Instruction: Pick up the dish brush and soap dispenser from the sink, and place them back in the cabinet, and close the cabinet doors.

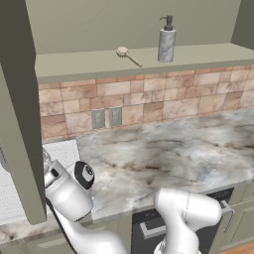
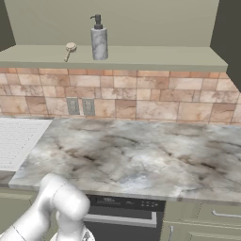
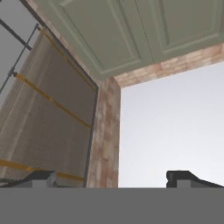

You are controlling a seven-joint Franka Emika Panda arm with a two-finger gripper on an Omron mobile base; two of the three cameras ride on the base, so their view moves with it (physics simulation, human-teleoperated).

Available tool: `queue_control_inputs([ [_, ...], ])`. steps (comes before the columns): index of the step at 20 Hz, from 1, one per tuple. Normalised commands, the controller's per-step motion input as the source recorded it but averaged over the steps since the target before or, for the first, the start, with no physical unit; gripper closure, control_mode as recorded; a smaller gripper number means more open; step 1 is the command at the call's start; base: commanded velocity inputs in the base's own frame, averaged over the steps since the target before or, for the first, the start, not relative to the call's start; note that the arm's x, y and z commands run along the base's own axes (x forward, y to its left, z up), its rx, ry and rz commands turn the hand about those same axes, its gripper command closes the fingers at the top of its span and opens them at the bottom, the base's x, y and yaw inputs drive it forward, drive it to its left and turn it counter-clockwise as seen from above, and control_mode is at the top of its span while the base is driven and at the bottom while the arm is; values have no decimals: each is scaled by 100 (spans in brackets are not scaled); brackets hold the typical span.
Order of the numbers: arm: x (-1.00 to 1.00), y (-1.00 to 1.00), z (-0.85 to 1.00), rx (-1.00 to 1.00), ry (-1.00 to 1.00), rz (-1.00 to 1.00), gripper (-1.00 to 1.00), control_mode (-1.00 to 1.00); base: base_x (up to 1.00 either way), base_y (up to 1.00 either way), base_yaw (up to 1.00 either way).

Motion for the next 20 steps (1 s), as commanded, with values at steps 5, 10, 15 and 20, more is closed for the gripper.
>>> queue_control_inputs([
  [5, 8, 17, 3, 0, -2, -9, -100, -100, 0, 0, 0],
  [10, 3, 16, 6, 0, 0, -7, -100, -100, 0, 0, 0],
  [15, 0, 12, 0, 0, 0, -2, -100, -100, 0, 0, 0],
  [20, 0, 6, 3, 0, 0, 0, -100, -100, 0, 0, 0],
])
